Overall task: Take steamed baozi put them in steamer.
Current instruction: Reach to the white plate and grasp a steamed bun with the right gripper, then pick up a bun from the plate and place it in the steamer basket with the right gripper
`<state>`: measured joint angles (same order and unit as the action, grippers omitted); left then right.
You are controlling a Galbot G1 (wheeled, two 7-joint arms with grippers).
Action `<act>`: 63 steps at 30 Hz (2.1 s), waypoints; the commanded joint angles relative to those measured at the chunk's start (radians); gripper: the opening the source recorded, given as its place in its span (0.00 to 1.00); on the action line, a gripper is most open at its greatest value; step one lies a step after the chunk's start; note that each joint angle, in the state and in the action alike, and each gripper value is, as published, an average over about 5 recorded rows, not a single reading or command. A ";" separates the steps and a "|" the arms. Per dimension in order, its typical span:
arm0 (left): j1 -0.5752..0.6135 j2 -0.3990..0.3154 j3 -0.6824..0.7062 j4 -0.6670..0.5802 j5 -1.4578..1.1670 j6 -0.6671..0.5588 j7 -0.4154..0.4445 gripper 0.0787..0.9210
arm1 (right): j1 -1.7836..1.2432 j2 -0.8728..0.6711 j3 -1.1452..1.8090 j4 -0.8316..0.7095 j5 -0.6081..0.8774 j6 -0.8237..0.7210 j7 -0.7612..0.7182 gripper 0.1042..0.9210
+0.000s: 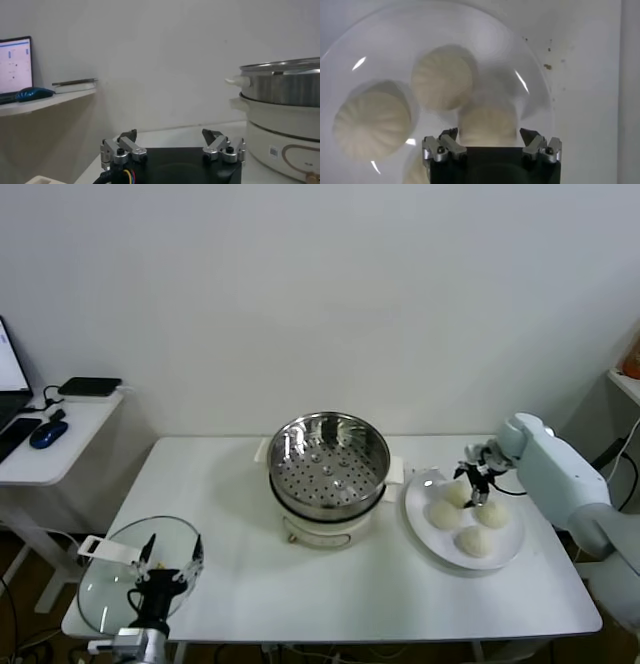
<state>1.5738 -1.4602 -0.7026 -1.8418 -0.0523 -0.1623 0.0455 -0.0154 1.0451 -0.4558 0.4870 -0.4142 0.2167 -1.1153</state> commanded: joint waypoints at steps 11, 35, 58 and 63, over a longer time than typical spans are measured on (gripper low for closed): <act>0.002 -0.003 -0.001 0.001 0.001 -0.001 -0.001 0.88 | -0.006 0.008 0.025 -0.009 -0.014 0.001 -0.001 0.76; 0.016 -0.011 -0.017 -0.025 0.006 0.004 -0.004 0.88 | 0.333 -0.128 -0.341 0.313 0.214 0.117 -0.056 0.76; 0.026 -0.010 -0.019 -0.053 0.011 0.012 -0.008 0.88 | 0.645 0.231 -0.589 0.444 0.268 0.284 -0.063 0.79; 0.033 -0.009 -0.027 -0.065 0.009 0.013 -0.008 0.88 | 0.557 0.310 -0.565 0.403 0.195 0.296 -0.061 0.79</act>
<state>1.6028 -1.4710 -0.7242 -1.8991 -0.0417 -0.1503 0.0373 0.5622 1.2049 -0.9934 0.8985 -0.1641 0.4778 -1.1774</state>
